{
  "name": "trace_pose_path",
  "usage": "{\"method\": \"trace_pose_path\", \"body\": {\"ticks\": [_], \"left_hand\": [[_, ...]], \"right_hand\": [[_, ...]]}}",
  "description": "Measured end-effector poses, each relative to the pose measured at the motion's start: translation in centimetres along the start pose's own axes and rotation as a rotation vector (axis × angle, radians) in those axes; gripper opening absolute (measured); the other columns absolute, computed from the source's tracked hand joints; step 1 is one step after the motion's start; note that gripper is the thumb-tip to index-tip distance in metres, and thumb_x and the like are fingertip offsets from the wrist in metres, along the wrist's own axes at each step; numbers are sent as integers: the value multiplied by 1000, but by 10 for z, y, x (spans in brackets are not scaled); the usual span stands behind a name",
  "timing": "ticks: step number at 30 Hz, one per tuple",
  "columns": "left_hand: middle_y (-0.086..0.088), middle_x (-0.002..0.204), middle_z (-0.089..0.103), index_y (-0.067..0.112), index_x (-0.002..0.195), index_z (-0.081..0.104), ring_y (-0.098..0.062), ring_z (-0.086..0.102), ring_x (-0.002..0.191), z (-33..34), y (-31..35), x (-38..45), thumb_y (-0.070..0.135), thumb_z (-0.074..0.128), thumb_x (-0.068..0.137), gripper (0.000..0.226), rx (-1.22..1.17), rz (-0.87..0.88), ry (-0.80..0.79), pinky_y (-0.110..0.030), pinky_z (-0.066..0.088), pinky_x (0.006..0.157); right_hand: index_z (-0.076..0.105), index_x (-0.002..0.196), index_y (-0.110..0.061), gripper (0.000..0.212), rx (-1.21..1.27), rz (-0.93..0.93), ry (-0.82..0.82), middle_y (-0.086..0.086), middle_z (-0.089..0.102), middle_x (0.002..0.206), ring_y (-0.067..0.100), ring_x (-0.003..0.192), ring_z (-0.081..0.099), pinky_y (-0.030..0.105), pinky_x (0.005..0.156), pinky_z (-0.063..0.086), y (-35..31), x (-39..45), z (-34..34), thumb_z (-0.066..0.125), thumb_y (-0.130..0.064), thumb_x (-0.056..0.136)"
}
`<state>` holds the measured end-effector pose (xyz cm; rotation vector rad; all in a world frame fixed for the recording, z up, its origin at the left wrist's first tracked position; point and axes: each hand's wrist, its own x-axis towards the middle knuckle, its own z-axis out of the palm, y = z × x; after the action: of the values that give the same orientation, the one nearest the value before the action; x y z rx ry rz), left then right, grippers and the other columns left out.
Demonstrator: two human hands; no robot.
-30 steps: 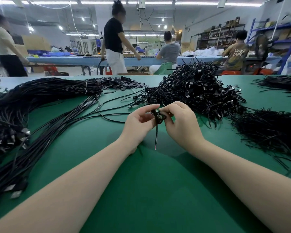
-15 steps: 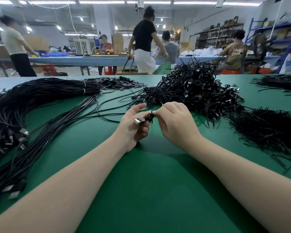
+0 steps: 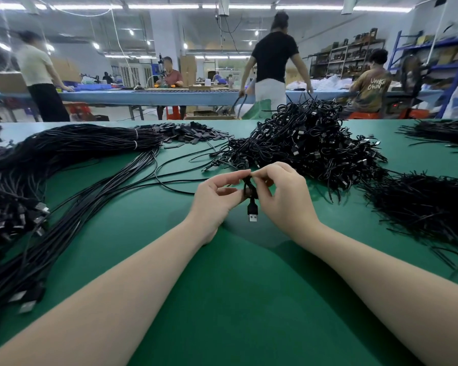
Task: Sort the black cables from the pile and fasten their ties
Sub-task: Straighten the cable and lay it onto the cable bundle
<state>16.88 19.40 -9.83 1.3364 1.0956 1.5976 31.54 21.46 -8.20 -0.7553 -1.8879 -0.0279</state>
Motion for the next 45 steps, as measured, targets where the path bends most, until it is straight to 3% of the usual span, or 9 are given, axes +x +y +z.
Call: {"method": "trace_pose_path", "body": {"ticks": [3, 8, 14, 22, 27, 31, 36, 42, 45], "left_hand": [[-14, 99, 70, 36, 93, 76, -20, 60, 91, 2, 1, -1, 5, 74, 80, 33, 4, -7, -10, -25, 50, 91], [13, 66, 67, 17, 91, 70, 4, 56, 62, 5, 4, -1, 17, 69, 85, 6, -25, -21, -7, -7, 41, 62], [6, 69, 66, 20, 79, 69, -6, 56, 61, 4, 6, 1, 39, 59, 92, 25, -41, -147, 37, -18, 37, 56], [7, 46, 46, 19, 73, 54, -7, 43, 39, -2, 17, 5, 9, 51, 93, 23, -295, -354, 11, -15, 33, 41], [4, 53, 57, 24, 122, 49, -9, 51, 47, 4, 10, 3, 20, 45, 101, 22, -199, -225, 122, -22, 36, 49], [8, 50, 61, 24, 109, 55, -3, 52, 47, 8, 6, 3, 19, 43, 101, 15, 5, -201, 108, -19, 38, 50], [10, 70, 65, 29, 105, 56, -6, 52, 60, 10, 2, -2, 19, 42, 99, 18, 229, -82, 101, -13, 42, 52], [1, 106, 62, 16, 123, 54, -12, 53, 76, -27, 45, 37, 15, 46, 94, 29, 620, -99, 181, -23, 44, 65], [-9, 126, 59, 8, 126, 57, -22, 58, 106, -78, 74, 52, 9, 43, 93, 36, 1298, -287, -54, -31, 49, 91]], "right_hand": [[69, 88, -1, 8, 22, 21, 15, 7, 64, 80, 23, 77, 58, 36, 71, 50, 1, 0, 0, 61, 1, 87], [67, 82, -1, 8, 39, 5, 59, -1, 57, 76, 18, 70, 53, 16, 66, 40, -2, -1, 1, 63, 6, 82], [66, 80, 3, 5, -83, -152, 17, 10, 61, 72, 29, 68, 57, 37, 66, 48, -2, 0, 1, 63, 6, 81], [68, 83, 2, 6, -169, -338, 3, 12, 61, 74, 32, 69, 59, 36, 70, 45, -1, -3, 3, 63, 3, 82], [72, 87, -3, 10, -241, -358, 2, 10, 65, 77, 31, 73, 63, 39, 70, 49, -7, 16, -5, 64, -4, 81], [68, 108, -3, 25, -571, -329, -80, 15, 67, 96, 33, 88, 62, 43, 80, 47, 2, 95, -20, 56, 0, 86], [9, 153, -21, 79, -1014, 438, -693, 17, 25, 152, 41, 135, 29, 56, 105, 31, 27, 147, -39, 49, -5, 87], [36, 142, -27, 46, -616, 478, -930, 9, 42, 144, 32, 130, 41, 46, 104, 37, 16, 20, 11, 35, -41, 97], [51, 130, -25, 41, -461, 467, -687, 5, 51, 134, 26, 130, 41, 41, 105, 34, 18, -16, 16, 29, -40, 98]]}}
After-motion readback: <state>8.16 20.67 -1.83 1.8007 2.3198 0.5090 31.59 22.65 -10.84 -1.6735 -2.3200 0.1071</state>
